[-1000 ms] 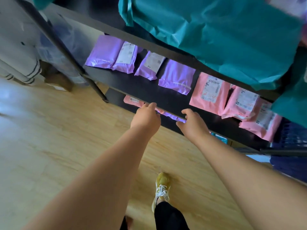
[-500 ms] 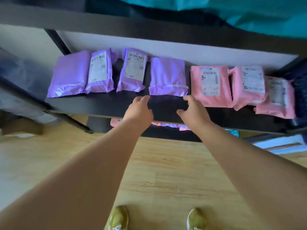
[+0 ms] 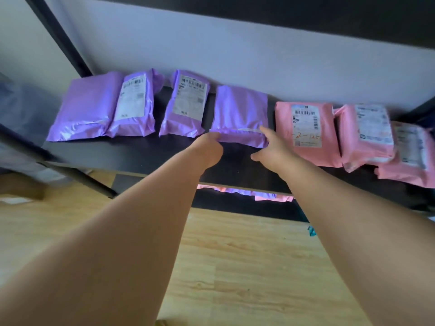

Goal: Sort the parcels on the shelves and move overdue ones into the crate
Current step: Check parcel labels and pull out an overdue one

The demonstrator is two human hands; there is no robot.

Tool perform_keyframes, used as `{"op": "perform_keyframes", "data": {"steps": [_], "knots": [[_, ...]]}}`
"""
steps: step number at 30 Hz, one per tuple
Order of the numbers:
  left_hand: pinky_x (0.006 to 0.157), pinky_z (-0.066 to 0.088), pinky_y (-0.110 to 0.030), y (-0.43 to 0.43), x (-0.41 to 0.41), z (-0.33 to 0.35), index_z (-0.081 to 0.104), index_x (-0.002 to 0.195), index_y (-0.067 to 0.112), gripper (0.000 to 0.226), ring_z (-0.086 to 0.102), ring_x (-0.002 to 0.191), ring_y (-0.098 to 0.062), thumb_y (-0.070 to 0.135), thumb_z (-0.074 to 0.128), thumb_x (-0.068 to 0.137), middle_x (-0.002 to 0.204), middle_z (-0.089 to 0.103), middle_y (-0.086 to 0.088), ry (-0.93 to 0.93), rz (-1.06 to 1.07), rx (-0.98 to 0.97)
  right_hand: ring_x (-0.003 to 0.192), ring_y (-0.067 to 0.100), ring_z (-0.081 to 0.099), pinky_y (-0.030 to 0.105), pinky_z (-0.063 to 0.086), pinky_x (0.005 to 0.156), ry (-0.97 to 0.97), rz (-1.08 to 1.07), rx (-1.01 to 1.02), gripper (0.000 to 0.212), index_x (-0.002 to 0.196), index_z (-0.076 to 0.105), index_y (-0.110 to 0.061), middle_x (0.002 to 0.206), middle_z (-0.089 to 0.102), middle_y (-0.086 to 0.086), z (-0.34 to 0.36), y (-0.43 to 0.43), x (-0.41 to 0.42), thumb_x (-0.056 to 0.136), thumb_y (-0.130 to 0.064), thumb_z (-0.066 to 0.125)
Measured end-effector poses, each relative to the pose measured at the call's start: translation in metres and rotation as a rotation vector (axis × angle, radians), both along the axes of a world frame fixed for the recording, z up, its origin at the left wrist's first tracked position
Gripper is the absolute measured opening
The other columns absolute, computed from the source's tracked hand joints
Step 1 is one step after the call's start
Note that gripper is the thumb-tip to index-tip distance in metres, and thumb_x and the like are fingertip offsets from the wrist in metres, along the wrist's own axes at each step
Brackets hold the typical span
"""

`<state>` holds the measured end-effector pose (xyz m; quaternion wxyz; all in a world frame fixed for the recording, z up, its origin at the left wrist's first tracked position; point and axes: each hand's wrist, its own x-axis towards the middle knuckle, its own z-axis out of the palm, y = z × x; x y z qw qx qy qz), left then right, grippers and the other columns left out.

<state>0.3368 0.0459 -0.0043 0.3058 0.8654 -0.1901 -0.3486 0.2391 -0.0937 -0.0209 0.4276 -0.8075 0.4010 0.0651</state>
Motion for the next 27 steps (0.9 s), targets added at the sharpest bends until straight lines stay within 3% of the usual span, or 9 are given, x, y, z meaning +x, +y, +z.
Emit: {"op": "perform_keyframes", "data": {"steps": [3, 5, 8, 13, 16, 19, 22, 26, 27], "knots": [[0.083, 0.042, -0.025, -0.001, -0.007, 0.002, 0.061, 0.128, 0.013, 0.036, 0.057, 0.1, -0.027, 0.001, 0.047, 0.097, 0.111, 0.058, -0.01, 0.071, 0.145, -0.066, 0.095, 0.017, 0.051, 0.027, 0.039, 0.08, -0.016, -0.015, 0.031, 0.081, 0.156, 0.02, -0.03, 0.145, 0.044, 0.003, -0.001, 0.003, -0.006, 0.091, -0.007, 0.065], [0.085, 0.047, -0.026, 0.002, -0.014, 0.001, 0.071, 0.105, 0.012, 0.021, 0.058, 0.09, -0.024, 0.003, 0.056, 0.094, 0.098, 0.06, -0.007, 0.17, 0.315, -0.172, 0.106, 0.022, 0.055, 0.031, 0.044, 0.085, 0.007, 0.024, -0.003, 0.081, 0.156, 0.019, -0.028, 0.146, 0.044, 0.004, -0.002, 0.005, -0.016, 0.091, -0.012, 0.066], [0.096, 0.053, -0.032, 0.008, -0.027, 0.004, 0.073, 0.101, 0.006, 0.014, 0.069, 0.096, -0.025, 0.004, 0.065, 0.09, 0.102, 0.071, -0.012, 0.31, 0.515, -0.337, 0.124, 0.031, 0.051, 0.038, 0.044, 0.098, 0.043, 0.137, -0.232, 0.074, 0.151, 0.03, -0.025, 0.141, 0.046, 0.009, -0.002, 0.01, -0.03, 0.089, -0.021, 0.07], [0.087, 0.058, -0.028, 0.005, -0.048, 0.016, 0.072, 0.098, 0.004, 0.02, 0.072, 0.091, -0.022, -0.007, 0.057, 0.092, 0.101, 0.073, -0.01, 0.56, 0.436, -0.536, 0.114, 0.032, 0.051, 0.04, 0.048, 0.089, 0.045, 0.118, -0.483, 0.058, 0.132, 0.045, -0.023, 0.13, 0.044, 0.008, -0.005, 0.013, -0.046, 0.082, -0.033, 0.073], [0.083, 0.059, -0.025, 0.004, -0.058, 0.026, 0.072, 0.097, 0.004, 0.023, 0.072, 0.084, -0.019, -0.01, 0.054, 0.092, 0.094, 0.074, -0.007, 0.702, 0.361, -0.623, 0.095, 0.029, 0.059, 0.033, 0.045, 0.075, -0.027, 0.027, -0.452, 0.036, 0.125, 0.053, -0.023, 0.114, 0.057, 0.005, -0.005, 0.014, -0.054, 0.09, -0.025, 0.06], [0.084, 0.058, -0.026, 0.005, -0.064, 0.03, 0.067, 0.083, 0.007, 0.035, 0.071, 0.085, -0.018, -0.019, 0.045, 0.089, 0.09, 0.072, -0.006, 0.716, 0.344, -0.596, 0.08, 0.024, 0.052, 0.029, 0.039, 0.072, -0.125, -0.07, -0.393, 0.027, 0.121, 0.059, -0.018, 0.094, 0.058, -0.001, -0.004, 0.019, -0.064, 0.096, -0.02, 0.05], [0.086, 0.056, -0.032, 0.007, -0.067, 0.027, 0.059, 0.072, 0.009, 0.034, 0.066, 0.08, -0.021, -0.016, 0.044, 0.089, 0.084, 0.067, -0.009, 0.608, 0.51, -0.468, 0.078, 0.028, 0.063, 0.04, 0.055, 0.074, -0.274, -0.329, -0.059, 0.028, 0.119, 0.06, -0.014, 0.098, 0.069, 0.004, 0.0, 0.024, -0.071, 0.091, -0.02, 0.057], [0.072, 0.059, -0.032, 0.019, -0.071, 0.012, 0.063, 0.088, 0.01, 0.005, 0.064, 0.079, -0.021, 0.007, 0.066, 0.091, 0.092, 0.063, -0.011, 0.541, 0.656, -0.301, 0.095, 0.027, 0.071, 0.045, 0.06, 0.08, -0.388, -0.55, 0.683, 0.038, 0.127, 0.06, -0.014, 0.108, 0.072, 0.01, 0.005, 0.033, -0.085, 0.09, -0.007, 0.059], [0.073, 0.059, -0.031, 0.022, -0.071, 0.006, 0.065, 0.095, 0.009, 0.01, 0.065, 0.084, -0.02, 0.014, 0.071, 0.088, 0.099, 0.064, -0.01, 0.536, 0.655, -0.292, 0.096, 0.027, 0.07, 0.044, 0.06, 0.08, -0.417, -0.582, 0.828, 0.035, 0.126, 0.061, -0.01, 0.106, 0.072, 0.011, 0.006, 0.036, -0.089, 0.092, -0.003, 0.057]]}}
